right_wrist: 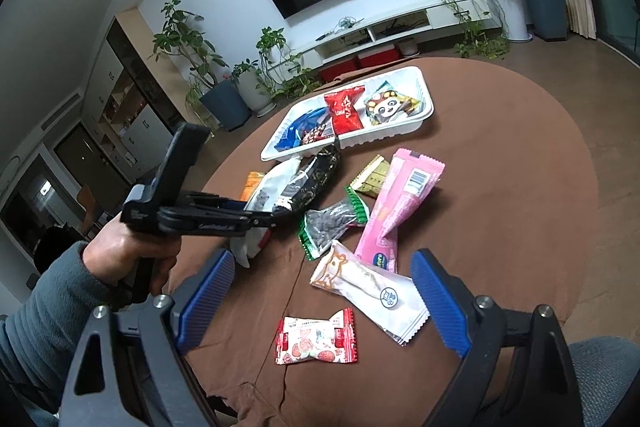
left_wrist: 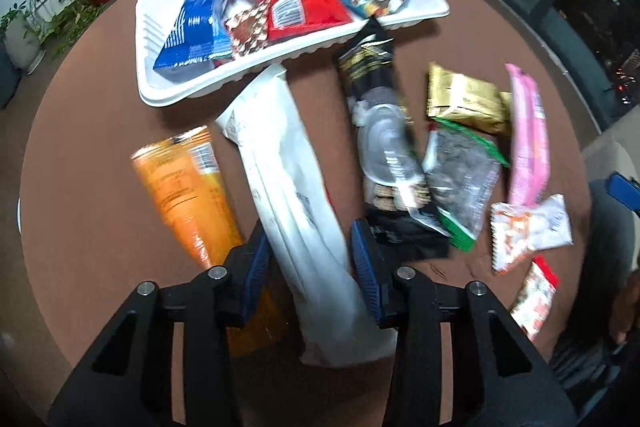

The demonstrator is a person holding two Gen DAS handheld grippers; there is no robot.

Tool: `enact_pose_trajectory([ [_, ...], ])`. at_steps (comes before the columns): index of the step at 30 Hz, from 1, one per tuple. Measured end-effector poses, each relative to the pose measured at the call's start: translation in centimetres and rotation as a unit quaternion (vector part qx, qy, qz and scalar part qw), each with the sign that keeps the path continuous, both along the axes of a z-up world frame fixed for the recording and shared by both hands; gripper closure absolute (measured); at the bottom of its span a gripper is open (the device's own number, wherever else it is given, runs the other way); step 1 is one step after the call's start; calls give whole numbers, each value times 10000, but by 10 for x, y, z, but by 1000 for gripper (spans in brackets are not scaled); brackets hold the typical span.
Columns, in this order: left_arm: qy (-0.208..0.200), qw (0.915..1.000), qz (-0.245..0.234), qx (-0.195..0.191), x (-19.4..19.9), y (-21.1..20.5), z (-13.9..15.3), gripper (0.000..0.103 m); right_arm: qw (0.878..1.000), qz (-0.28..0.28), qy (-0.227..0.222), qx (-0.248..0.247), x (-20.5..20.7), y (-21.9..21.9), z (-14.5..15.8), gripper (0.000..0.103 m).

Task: Organize snacks
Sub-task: 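Grasp the white long wrapper with the left tool while the right tool grasps the translucent orange-print packet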

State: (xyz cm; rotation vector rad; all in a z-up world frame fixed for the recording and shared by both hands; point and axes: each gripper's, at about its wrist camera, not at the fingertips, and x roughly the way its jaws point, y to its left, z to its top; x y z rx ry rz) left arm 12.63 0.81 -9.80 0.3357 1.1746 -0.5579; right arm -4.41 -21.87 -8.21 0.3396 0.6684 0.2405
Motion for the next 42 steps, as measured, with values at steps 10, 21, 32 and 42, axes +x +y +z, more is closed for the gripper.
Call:
enact_pose_trajectory([
  [10,-223,9997,15,23,0,-9,-1,82,9949,447,285,-854,10,14,7,10],
  [21,-157,9983,117,-540,-35,12,5,87,9415,1846,1444,-2423,51,27,-19,35],
  [32,18,9935,364,-1082,-75,36,-1,87,9118,2412,1920,-2714,78,45,-47,48],
  [42,13,9921,397,-1193,-79,42,-2,87,8981,2428,2046,-3042,89,58,-56,55],
])
